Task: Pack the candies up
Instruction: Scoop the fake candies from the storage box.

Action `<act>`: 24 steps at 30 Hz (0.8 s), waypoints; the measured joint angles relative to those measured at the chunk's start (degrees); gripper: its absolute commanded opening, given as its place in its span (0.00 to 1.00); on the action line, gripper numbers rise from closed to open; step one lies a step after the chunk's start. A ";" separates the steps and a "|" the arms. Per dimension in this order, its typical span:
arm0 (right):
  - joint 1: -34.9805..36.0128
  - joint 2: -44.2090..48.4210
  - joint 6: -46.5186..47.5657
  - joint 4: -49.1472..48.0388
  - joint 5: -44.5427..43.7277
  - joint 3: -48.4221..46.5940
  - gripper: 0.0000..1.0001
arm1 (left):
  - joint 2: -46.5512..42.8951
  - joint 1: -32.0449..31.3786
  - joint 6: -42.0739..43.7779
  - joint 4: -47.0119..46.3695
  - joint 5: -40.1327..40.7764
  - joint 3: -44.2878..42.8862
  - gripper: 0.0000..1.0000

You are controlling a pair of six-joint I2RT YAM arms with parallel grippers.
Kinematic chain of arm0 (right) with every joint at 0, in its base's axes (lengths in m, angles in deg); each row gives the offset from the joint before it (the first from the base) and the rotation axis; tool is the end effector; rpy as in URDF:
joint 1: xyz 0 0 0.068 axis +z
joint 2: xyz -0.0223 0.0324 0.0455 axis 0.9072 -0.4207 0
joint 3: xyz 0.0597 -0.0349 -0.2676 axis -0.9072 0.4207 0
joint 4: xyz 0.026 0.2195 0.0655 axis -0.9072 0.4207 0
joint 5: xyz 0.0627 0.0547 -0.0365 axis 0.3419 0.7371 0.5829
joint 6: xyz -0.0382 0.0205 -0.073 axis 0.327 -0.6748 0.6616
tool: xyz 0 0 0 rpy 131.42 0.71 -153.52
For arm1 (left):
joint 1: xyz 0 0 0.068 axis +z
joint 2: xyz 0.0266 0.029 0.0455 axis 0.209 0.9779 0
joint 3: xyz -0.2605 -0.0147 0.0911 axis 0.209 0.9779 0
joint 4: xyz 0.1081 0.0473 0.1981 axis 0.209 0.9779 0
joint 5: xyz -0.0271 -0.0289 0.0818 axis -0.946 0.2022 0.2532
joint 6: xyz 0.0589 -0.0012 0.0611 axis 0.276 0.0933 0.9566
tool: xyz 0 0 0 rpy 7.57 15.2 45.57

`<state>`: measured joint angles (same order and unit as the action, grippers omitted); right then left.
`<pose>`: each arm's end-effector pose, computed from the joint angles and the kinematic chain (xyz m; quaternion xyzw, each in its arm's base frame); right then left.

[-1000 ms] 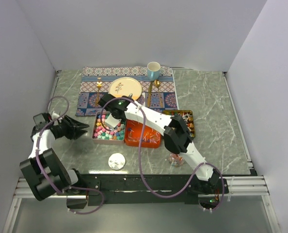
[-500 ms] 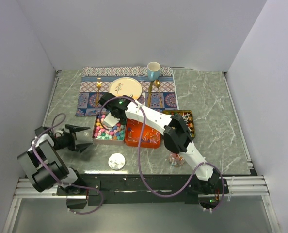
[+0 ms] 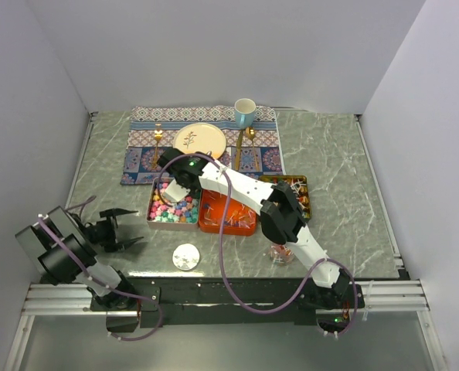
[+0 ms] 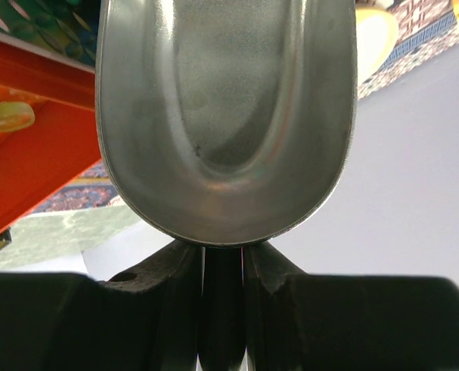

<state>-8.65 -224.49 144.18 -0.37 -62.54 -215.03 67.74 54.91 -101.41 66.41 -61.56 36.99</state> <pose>0.3007 0.3921 0.2043 -0.9016 0.2923 -0.2875 0.1379 0.1608 0.0680 0.1196 0.6412 -0.6231 0.4442 0.0572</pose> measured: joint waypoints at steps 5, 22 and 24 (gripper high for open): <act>0.00 0.00 -0.44 0.11 2.86 0.00 0.00 | 3.02 -2.10 -4.00 2.73 0.81 -3.61 0.82; 0.26 0.20 -3.30 1.01 12.44 1.05 0.00 | 3.98 -11.37 -11.15 -5.40 9.07 -5.18 0.01; 0.37 0.15 -3.87 1.01 13.31 1.11 0.00 | 4.59 -12.50 -11.89 -6.73 9.62 -5.75 0.01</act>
<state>-8.28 -224.34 140.31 0.64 -49.23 -213.92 72.33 42.41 -113.30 59.68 -51.94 31.24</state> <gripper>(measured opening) 0.276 0.023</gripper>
